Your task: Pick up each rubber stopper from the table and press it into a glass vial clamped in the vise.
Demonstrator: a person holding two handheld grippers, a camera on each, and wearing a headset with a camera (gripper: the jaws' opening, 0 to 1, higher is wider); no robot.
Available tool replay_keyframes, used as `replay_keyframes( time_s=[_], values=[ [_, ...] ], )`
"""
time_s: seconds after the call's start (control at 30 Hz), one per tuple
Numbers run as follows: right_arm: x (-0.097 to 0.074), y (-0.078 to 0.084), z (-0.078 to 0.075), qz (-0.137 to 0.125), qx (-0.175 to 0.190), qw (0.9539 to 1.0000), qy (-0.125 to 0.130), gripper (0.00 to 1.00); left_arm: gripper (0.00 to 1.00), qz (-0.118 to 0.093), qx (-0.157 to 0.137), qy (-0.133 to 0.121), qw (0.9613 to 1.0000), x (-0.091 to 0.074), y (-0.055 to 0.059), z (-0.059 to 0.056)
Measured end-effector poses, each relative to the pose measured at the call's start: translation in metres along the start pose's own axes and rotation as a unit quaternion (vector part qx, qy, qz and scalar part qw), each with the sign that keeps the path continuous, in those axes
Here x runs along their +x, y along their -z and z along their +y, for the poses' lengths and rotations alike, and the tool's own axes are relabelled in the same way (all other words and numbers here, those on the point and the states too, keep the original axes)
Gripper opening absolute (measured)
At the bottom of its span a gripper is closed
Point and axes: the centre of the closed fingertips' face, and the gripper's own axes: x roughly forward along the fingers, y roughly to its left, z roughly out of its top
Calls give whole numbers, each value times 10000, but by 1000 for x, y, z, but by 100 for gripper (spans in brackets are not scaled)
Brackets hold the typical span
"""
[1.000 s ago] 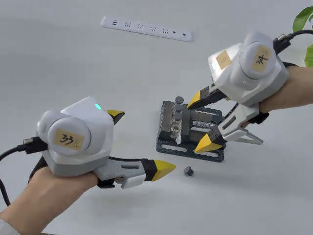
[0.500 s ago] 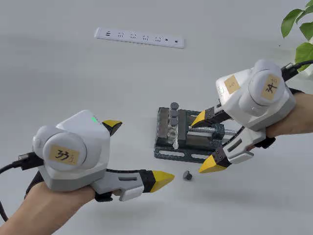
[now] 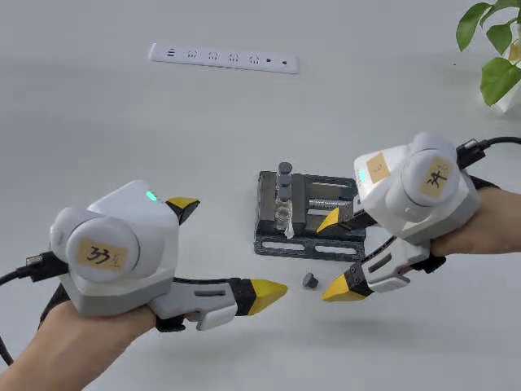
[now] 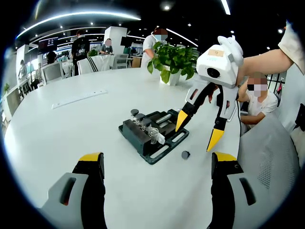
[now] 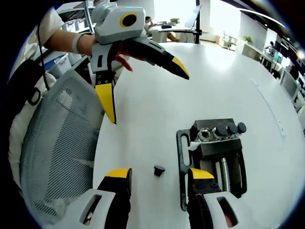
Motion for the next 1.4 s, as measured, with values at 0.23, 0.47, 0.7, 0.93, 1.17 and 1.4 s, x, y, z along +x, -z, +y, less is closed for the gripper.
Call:
replay_keyframes(
  time_s=[0.23,0.47,0.7,0.93,1.17,1.4],
  values=[
    [13,13,3,-13,310,9994,165,34,92,18,-45,0,10000,-1,5,-2],
    [20,16,1,-111,560,9980,280,21,92,15,-76,-15,10000,-2,4,-3],
    [26,18,3,-90,625,9975,311,14,92,41,-97,-6,9999,-2,8,-4],
    [29,17,2,-124,696,9969,334,9,91,77,-122,16,9999,0,12,-4],
    [30,15,0,-123,657,9972,335,4,91,97,-126,20,9999,0,12,-5],
    [31,15,1,-127,658,9973,305,4,90,99,-150,14,9998,0,13,-5]
  ],
)
